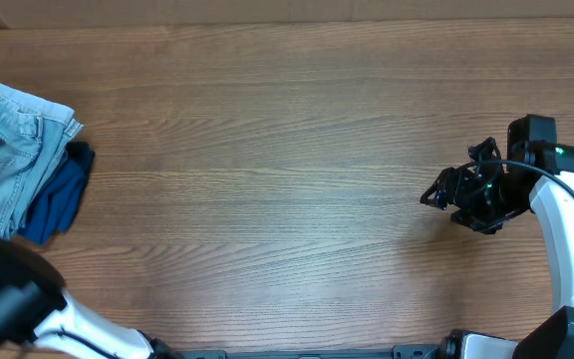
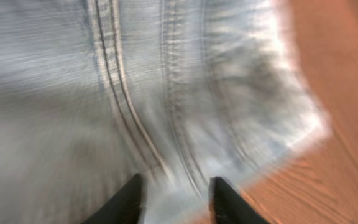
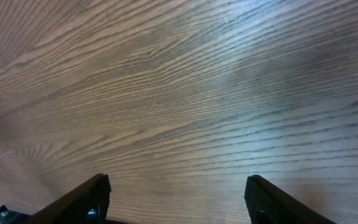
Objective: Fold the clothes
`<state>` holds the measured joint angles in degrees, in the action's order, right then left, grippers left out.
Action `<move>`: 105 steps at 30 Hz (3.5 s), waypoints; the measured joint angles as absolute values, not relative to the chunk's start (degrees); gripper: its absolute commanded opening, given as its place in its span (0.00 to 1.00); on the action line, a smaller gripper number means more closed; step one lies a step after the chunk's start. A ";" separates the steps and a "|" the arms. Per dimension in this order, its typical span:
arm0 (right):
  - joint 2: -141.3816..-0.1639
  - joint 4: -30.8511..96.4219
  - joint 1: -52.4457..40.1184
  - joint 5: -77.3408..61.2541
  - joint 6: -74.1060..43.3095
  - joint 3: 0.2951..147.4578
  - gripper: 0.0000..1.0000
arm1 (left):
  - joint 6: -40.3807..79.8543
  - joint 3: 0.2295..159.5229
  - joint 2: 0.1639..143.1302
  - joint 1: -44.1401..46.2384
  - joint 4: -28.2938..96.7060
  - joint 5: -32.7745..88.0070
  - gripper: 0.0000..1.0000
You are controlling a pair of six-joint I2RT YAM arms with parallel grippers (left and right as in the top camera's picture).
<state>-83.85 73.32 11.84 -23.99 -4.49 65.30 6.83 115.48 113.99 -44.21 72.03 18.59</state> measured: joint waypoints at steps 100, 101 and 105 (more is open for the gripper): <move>-0.71 41.71 11.53 -16.32 -1.93 10.76 1.00 | -7.53 42.94 37.32 -3.40 23.66 8.60 1.00; -0.73 41.71 11.53 -16.32 -1.93 10.76 1.00 | -7.53 38.52 33.69 -3.40 21.63 9.37 1.00; -0.73 41.76 11.53 -16.32 -1.93 10.76 1.00 | -7.70 25.08 21.06 -3.38 19.79 11.70 1.00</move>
